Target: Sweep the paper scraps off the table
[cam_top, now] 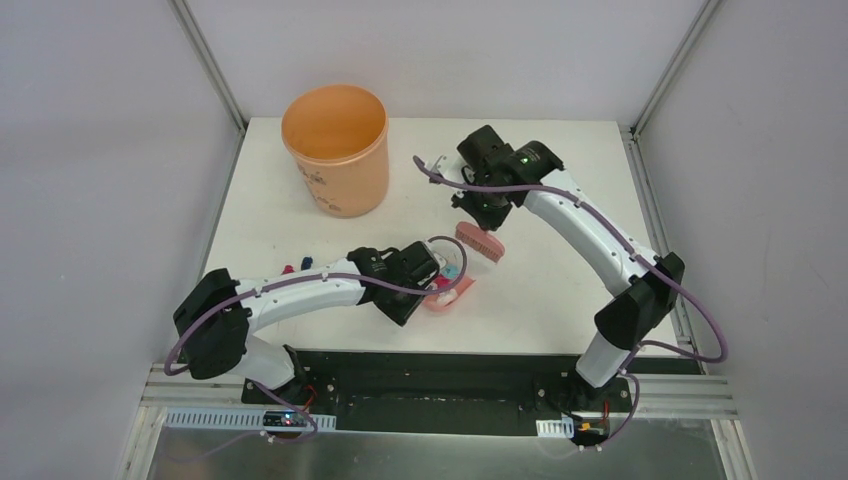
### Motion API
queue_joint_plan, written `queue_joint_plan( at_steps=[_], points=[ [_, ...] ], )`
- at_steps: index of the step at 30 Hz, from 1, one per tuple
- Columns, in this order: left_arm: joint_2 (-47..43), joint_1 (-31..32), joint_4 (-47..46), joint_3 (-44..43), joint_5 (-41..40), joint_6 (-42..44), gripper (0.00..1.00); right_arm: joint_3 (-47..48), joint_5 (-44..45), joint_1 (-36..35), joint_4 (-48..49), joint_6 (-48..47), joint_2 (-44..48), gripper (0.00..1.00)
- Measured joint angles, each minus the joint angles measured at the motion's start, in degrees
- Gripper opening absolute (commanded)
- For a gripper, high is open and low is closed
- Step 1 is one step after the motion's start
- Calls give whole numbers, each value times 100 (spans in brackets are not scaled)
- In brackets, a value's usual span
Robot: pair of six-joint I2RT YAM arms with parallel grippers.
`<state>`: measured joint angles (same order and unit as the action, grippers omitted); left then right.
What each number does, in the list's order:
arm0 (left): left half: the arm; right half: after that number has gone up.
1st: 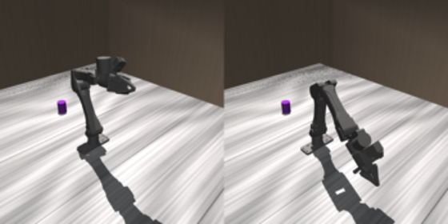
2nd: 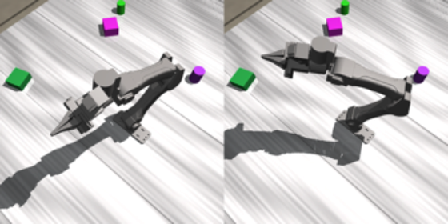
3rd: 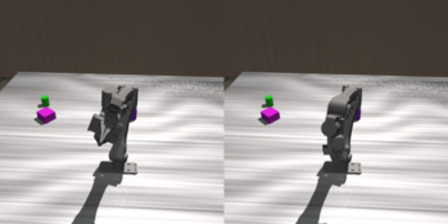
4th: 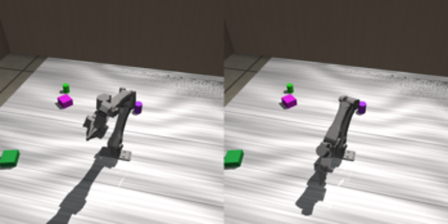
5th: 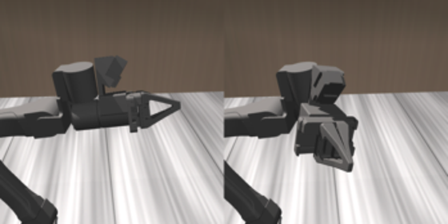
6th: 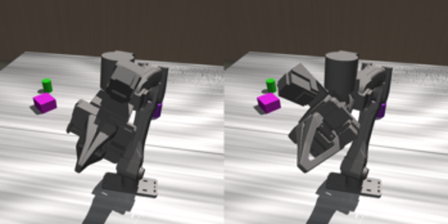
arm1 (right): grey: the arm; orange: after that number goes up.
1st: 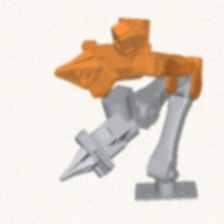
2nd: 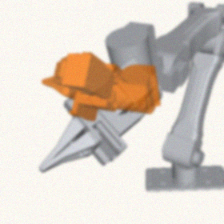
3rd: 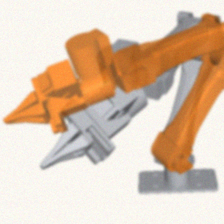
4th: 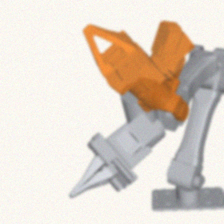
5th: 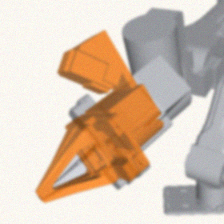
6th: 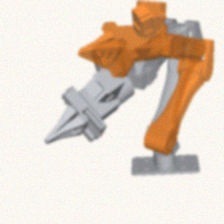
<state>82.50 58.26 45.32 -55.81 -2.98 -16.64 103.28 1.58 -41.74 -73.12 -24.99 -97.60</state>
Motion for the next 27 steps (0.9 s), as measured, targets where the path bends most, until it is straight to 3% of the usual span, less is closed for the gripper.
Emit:
queue_joint_plan(
  at_steps=[5, 8, 16, 27],
  points=[
    [-138, 114, -372, 254, -153, -7, 0, -17, 42, 595, 138, 273, 271, 0],
    [-181, 258, -654, 446, -343, -26, 0, -295, -149, 1296, 509, 680, 627, 0],
    [-4, 483, -1637, 680, -1137, -20, 0, -2439, -1012, 3373, 1670, 1818, 1991, 0],
    [170, 555, -1810, 343, -1357, 68, 0, -3652, -2435, 4017, 2234, 2455, 2546, 0]
  ],
)
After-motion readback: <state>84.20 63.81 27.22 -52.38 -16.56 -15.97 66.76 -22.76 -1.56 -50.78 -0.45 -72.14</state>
